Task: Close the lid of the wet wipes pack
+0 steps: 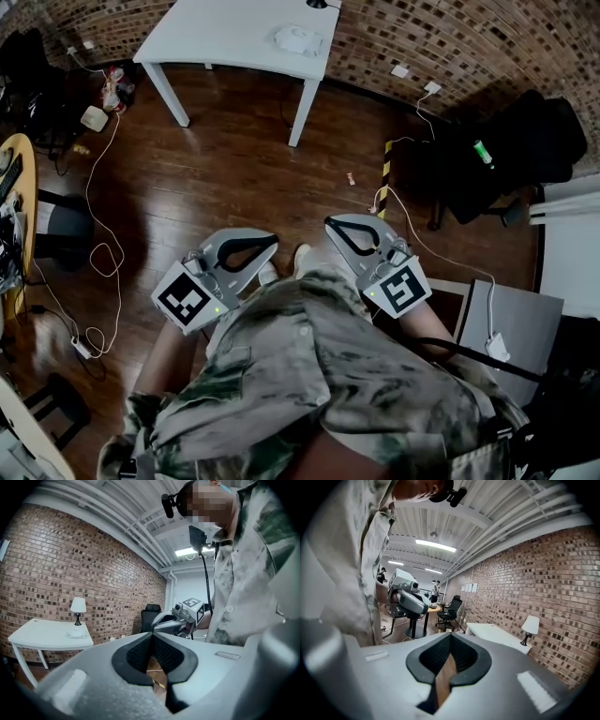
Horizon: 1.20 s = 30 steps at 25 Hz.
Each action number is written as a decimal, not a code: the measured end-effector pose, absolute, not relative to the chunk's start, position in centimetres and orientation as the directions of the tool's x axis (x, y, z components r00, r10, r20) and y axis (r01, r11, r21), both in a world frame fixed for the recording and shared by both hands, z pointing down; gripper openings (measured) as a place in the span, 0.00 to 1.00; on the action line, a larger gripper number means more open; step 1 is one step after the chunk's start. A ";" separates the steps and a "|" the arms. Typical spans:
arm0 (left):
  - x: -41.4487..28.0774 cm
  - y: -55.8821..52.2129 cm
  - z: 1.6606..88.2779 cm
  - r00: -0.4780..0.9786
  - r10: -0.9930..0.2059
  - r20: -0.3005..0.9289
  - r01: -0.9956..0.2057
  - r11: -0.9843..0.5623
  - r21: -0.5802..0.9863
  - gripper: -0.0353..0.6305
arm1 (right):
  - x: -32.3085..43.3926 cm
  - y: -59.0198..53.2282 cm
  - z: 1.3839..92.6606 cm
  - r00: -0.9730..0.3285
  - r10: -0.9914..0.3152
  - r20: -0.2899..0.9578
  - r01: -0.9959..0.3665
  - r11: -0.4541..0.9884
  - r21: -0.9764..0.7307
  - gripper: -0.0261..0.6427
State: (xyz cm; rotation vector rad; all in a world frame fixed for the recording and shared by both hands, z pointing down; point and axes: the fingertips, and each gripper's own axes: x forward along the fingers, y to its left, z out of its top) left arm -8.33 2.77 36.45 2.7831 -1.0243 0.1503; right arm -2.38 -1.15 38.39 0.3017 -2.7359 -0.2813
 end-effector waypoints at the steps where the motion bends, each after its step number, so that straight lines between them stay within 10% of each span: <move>1: -8.5 2.1 36.7 0.761 -0.630 0.155 -0.648 -0.750 0.131 0.05 | -2.5 -1.9 38.5 -0.907 -0.248 0.340 -0.175 0.957 0.231 0.05; 30: -13.0 -31.5 43.3 0.693 -0.669 0.269 -0.715 -0.687 0.133 0.05 | -2.8 -33.6 41.9 -0.903 -0.269 0.334 -0.218 0.959 0.183 0.05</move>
